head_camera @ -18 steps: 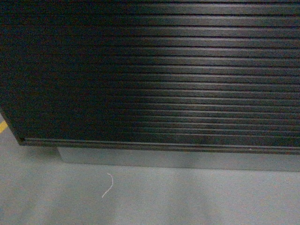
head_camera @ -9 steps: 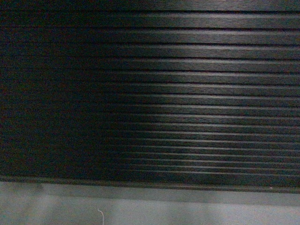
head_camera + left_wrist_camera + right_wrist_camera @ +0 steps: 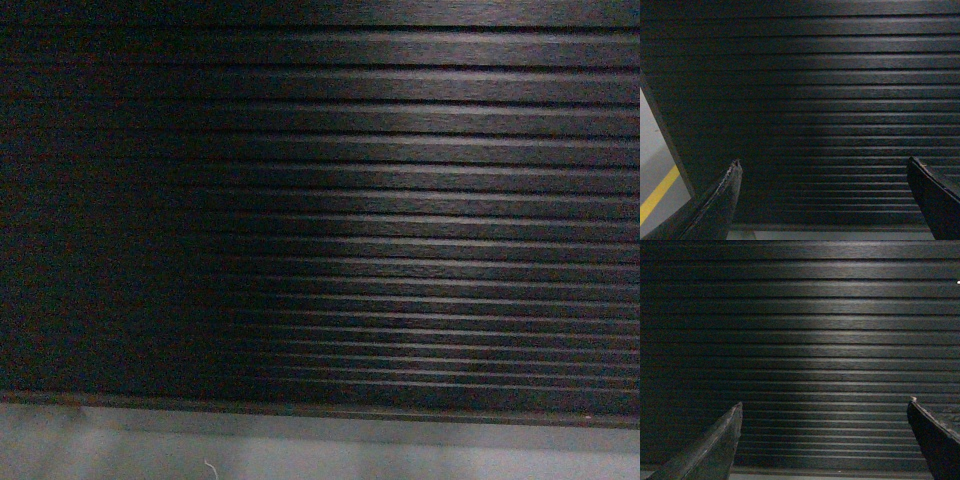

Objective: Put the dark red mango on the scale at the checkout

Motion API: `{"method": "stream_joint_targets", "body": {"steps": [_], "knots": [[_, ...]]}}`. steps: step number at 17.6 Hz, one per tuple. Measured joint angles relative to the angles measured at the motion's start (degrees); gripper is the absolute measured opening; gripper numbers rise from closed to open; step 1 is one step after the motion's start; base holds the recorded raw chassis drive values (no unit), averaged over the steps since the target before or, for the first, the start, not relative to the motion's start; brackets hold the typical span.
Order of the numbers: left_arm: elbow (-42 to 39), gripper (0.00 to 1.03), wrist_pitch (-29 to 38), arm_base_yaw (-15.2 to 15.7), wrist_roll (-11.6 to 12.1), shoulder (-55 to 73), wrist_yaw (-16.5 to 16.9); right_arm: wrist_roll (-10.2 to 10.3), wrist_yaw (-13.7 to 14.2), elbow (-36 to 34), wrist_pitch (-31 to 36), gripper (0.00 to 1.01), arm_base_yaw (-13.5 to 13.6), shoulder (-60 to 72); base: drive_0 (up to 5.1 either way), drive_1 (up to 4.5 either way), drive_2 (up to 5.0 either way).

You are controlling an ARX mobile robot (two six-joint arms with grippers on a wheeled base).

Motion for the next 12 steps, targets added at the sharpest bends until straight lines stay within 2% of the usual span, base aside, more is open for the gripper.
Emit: {"method": "stream_joint_targets", "body": {"steps": [12], "knots": [[0.0,0.98,0.0,0.0,0.0,0.0,0.0,0.0,0.0,0.0,0.0,0.98,0.0,0.0,0.0,0.0,0.0]]}}
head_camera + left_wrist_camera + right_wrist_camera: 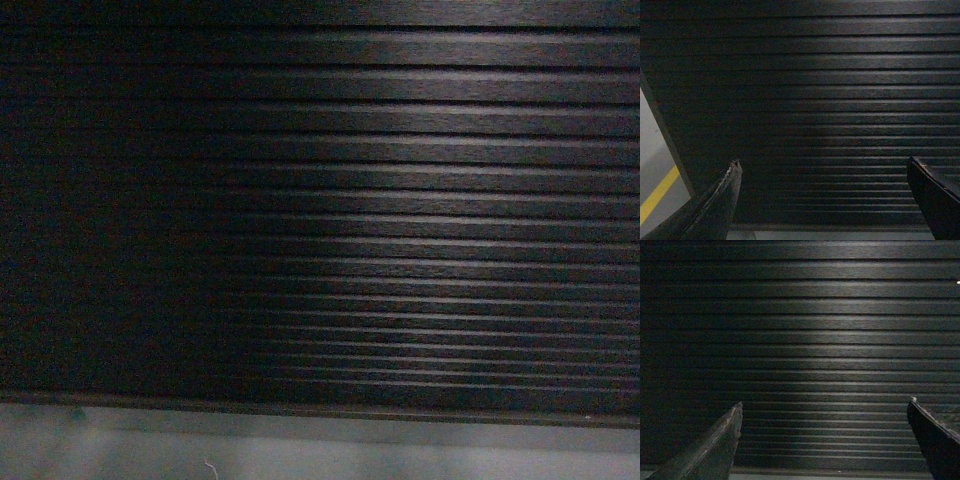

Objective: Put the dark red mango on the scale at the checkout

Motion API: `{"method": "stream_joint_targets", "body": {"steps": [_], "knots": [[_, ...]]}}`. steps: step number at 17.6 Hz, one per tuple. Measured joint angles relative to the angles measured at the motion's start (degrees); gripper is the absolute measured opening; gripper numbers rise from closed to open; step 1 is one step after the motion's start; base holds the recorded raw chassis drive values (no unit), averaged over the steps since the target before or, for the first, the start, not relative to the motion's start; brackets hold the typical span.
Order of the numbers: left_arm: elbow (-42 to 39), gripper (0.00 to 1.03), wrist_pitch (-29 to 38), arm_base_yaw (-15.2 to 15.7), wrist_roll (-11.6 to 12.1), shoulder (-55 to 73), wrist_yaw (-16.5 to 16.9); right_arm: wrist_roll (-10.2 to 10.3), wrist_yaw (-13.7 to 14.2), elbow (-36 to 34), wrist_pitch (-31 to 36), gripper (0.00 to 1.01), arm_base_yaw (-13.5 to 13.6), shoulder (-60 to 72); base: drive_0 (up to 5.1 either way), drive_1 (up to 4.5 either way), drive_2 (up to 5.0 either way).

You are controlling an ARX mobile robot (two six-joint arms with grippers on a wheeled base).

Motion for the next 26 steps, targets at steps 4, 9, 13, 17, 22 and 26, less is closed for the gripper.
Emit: {"method": "stream_joint_targets", "body": {"steps": [4,9,13,17,22,26], "knots": [[0.0,0.98,0.0,0.0,0.0,0.0,0.0,0.0,0.0,0.0,0.0,0.98,0.0,0.0,0.0,0.0,0.0],[0.0,0.98,-0.2,0.0,0.0,0.0,0.0,0.0,0.0,0.0,-0.1,0.98,0.0,0.0,0.0,0.0,0.0],[0.0,0.98,0.0,0.0,0.0,0.0,-0.2,0.0,0.0,0.0,-0.1,0.98,0.0,0.0,0.0,0.0,0.0],[0.0,0.98,0.0,0.0,0.0,0.0,-0.1,0.0,0.0,0.0,-0.1,0.98,0.0,0.0,0.0,0.0,0.0],[0.0,0.98,0.0,0.0,0.0,0.0,0.0,0.0,0.0,0.0,0.0,0.98,0.0,0.0,0.0,0.0,0.0],[0.0,0.98,0.0,0.0,0.0,0.0,0.0,0.0,0.0,0.0,0.0,0.98,0.0,0.0,0.0,0.0,0.0]]}}
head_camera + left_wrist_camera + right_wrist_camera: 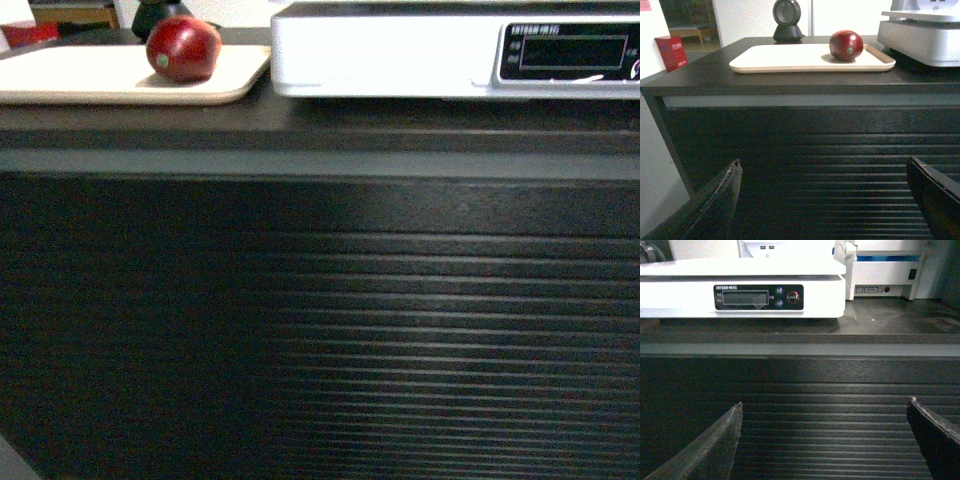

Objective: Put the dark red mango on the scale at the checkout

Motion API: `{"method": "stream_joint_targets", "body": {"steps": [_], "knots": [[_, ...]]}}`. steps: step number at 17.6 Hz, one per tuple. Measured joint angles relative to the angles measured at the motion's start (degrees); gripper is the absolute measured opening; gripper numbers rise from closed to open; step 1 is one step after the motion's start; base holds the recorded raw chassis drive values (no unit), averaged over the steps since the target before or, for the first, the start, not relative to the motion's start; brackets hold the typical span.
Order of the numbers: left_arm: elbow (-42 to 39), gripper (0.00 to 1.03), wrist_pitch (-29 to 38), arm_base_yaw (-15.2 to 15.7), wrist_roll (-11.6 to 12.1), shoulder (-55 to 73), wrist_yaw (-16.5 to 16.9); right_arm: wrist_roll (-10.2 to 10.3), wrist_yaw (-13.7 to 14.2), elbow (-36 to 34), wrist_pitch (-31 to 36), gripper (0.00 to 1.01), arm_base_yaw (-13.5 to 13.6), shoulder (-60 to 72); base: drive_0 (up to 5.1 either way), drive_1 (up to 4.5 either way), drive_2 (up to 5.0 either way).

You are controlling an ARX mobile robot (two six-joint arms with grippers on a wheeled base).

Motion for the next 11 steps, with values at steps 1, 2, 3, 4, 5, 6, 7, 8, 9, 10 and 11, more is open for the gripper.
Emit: {"method": "stream_joint_targets", "body": {"steps": [1,2,3,4,5,6,7,8,9,10,11], "knots": [[0.0,0.98,0.0,0.0,0.0,0.0,0.0,-0.1,0.0,0.0,0.1,0.98,0.0,0.0,0.0,0.0,0.0],[0.0,0.98,0.0,0.0,0.0,0.0,0.0,0.0,0.0,0.0,0.0,0.98,0.0,0.0,0.0,0.0,0.0],[0.0,0.98,0.0,0.0,0.0,0.0,0.0,0.0,0.0,0.0,0.1,0.98,0.0,0.0,0.0,0.0,0.0],[0.0,0.98,0.0,0.0,0.0,0.0,0.0,0.0,0.0,0.0,0.0,0.98,0.0,0.0,0.0,0.0,0.0],[0.0,0.98,0.0,0.0,0.0,0.0,0.0,-0.1,0.0,0.0,0.1,0.98,0.0,0.0,0.0,0.0,0.0],[0.0,0.98,0.0,0.0,0.0,0.0,0.0,-0.1,0.0,0.0,0.1,0.98,0.0,0.0,0.0,0.0,0.0],[0.0,0.98,0.0,0.0,0.0,0.0,0.0,0.0,0.0,0.0,0.0,0.98,0.0,0.0,0.0,0.0,0.0],[0.0,0.98,0.0,0.0,0.0,0.0,0.0,0.0,0.0,0.0,0.0,0.98,0.0,0.0,0.0,0.0,0.0],[0.0,0.98,0.0,0.0,0.0,0.0,-0.1,-0.1,-0.1,0.0,0.0,0.98,0.0,0.0,0.0,0.0,0.0],[0.0,0.98,0.0,0.0,0.0,0.0,0.0,0.0,0.0,0.0,0.2,0.98,0.0,0.0,0.0,0.0,0.0],[0.0,0.98,0.2,0.0,0.0,0.0,0.0,0.0,0.0,0.0,0.2,0.98,0.0,0.0,0.0,0.0,0.0]]}}
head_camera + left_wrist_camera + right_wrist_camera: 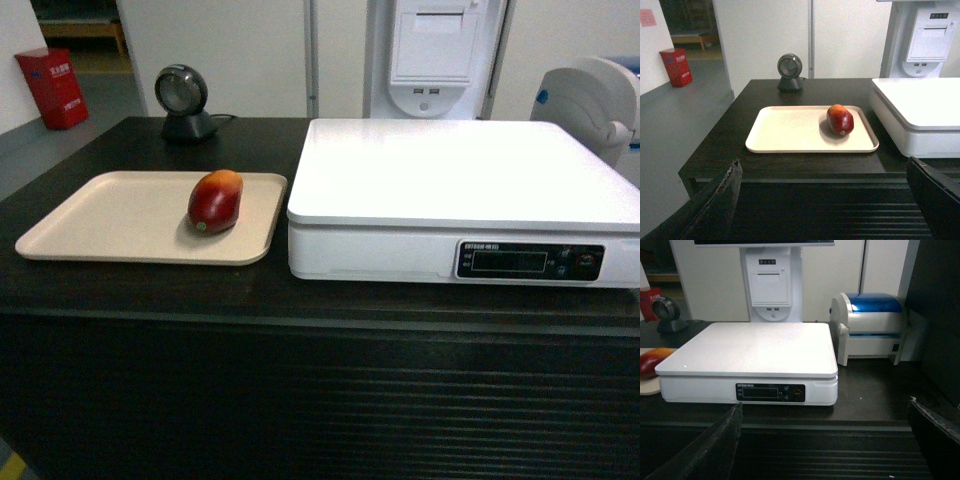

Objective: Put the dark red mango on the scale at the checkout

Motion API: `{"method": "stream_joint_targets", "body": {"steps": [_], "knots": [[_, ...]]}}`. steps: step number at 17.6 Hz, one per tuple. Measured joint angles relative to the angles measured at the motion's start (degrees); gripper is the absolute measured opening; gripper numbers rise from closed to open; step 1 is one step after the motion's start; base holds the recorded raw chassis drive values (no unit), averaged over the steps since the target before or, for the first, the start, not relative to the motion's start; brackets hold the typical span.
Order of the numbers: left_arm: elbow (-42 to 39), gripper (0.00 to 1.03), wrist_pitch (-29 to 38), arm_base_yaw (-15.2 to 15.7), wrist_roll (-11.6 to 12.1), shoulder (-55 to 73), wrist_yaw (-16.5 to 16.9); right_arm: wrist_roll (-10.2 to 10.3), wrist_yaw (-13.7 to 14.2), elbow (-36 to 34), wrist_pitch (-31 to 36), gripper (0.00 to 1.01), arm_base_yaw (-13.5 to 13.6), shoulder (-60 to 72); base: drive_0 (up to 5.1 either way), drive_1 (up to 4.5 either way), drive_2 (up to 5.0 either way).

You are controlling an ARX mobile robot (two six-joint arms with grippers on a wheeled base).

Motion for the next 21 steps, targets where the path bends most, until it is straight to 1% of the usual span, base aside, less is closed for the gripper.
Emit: {"method": "stream_joint_targets", "body": {"steps": [20,21], "knots": [[0.0,0.98,-0.2,0.0,0.0,0.0,0.0,0.0,0.0,0.0,-0.2,0.98,0.0,0.0,0.0,0.0,0.0],[2.0,0.98,-6.9,-2.5,-1.3,1.6,-6.5,0.0,0.0,0.0,-0.2,0.98,0.0,0.0,0.0,0.0,0.0]]}}
